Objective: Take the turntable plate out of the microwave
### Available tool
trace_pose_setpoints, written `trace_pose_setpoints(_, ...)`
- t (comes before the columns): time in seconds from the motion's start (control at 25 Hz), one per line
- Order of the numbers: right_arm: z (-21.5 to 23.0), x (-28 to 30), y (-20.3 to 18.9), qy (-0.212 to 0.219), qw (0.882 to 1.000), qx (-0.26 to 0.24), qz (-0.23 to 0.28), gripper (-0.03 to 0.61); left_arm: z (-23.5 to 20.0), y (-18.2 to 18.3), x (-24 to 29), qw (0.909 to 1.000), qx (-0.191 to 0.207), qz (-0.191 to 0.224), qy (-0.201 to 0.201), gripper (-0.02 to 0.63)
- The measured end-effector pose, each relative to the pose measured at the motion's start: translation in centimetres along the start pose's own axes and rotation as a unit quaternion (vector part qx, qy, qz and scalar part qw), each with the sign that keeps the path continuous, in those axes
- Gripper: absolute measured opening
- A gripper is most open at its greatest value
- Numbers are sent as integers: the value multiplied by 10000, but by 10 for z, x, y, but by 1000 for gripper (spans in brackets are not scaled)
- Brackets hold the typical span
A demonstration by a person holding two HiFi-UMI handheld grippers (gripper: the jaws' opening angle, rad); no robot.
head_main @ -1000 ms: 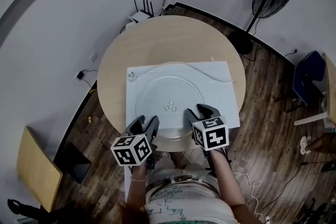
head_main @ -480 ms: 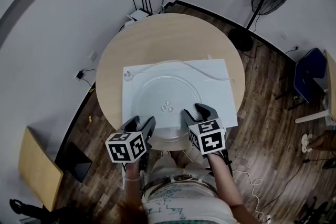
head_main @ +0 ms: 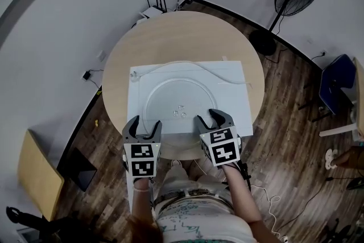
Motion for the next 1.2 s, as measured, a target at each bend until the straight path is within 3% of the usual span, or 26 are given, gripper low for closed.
trace_pose_setpoints(0.28, 5, -1, 2, 115, 9999, -88, 76, 163, -1, -14, -14, 9947, -909, 35, -472, 284)
trace_pose_setpoints(0.36, 6, -1, 2, 129, 9996, -149, 179, 163, 1, -13, -21, 9957, -777, 230, -439, 284)
trace_pose_setpoints(0.44, 7, -3, 0, 193, 9992, -198, 281, 166, 7, -9, -30, 9977, -301, 520, -324, 284)
trace_pose_setpoints(0.52, 8, -6, -2, 304, 9986, -199, 390, 175, 13, -5, -36, 9966, -74, 727, -374, 284)
trace_pose_setpoints(0.8, 6, -29, -10, 462, 9946, -239, 900, 189, 22, -5, -48, 9927, -303, 956, -664, 284)
trace_pose_setpoints(1.04, -9, -47, -25, 836, 9887, -326, 1197, 189, 27, -13, -61, 9873, -739, 1110, -861, 185)
trace_pose_setpoints(1.2, -19, -53, -39, 756, 9862, -627, 1330, 145, 31, -21, -73, 9823, -801, 1558, -666, 44)
Point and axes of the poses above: the fingertips, and each gripper's own axes: x forward along the fingers, z to its right, y out of its top, the point moved 10 cm from there along -x, backward along the fingers, and after that the axes turned 15 degrees about y, right-handed, at the moved point
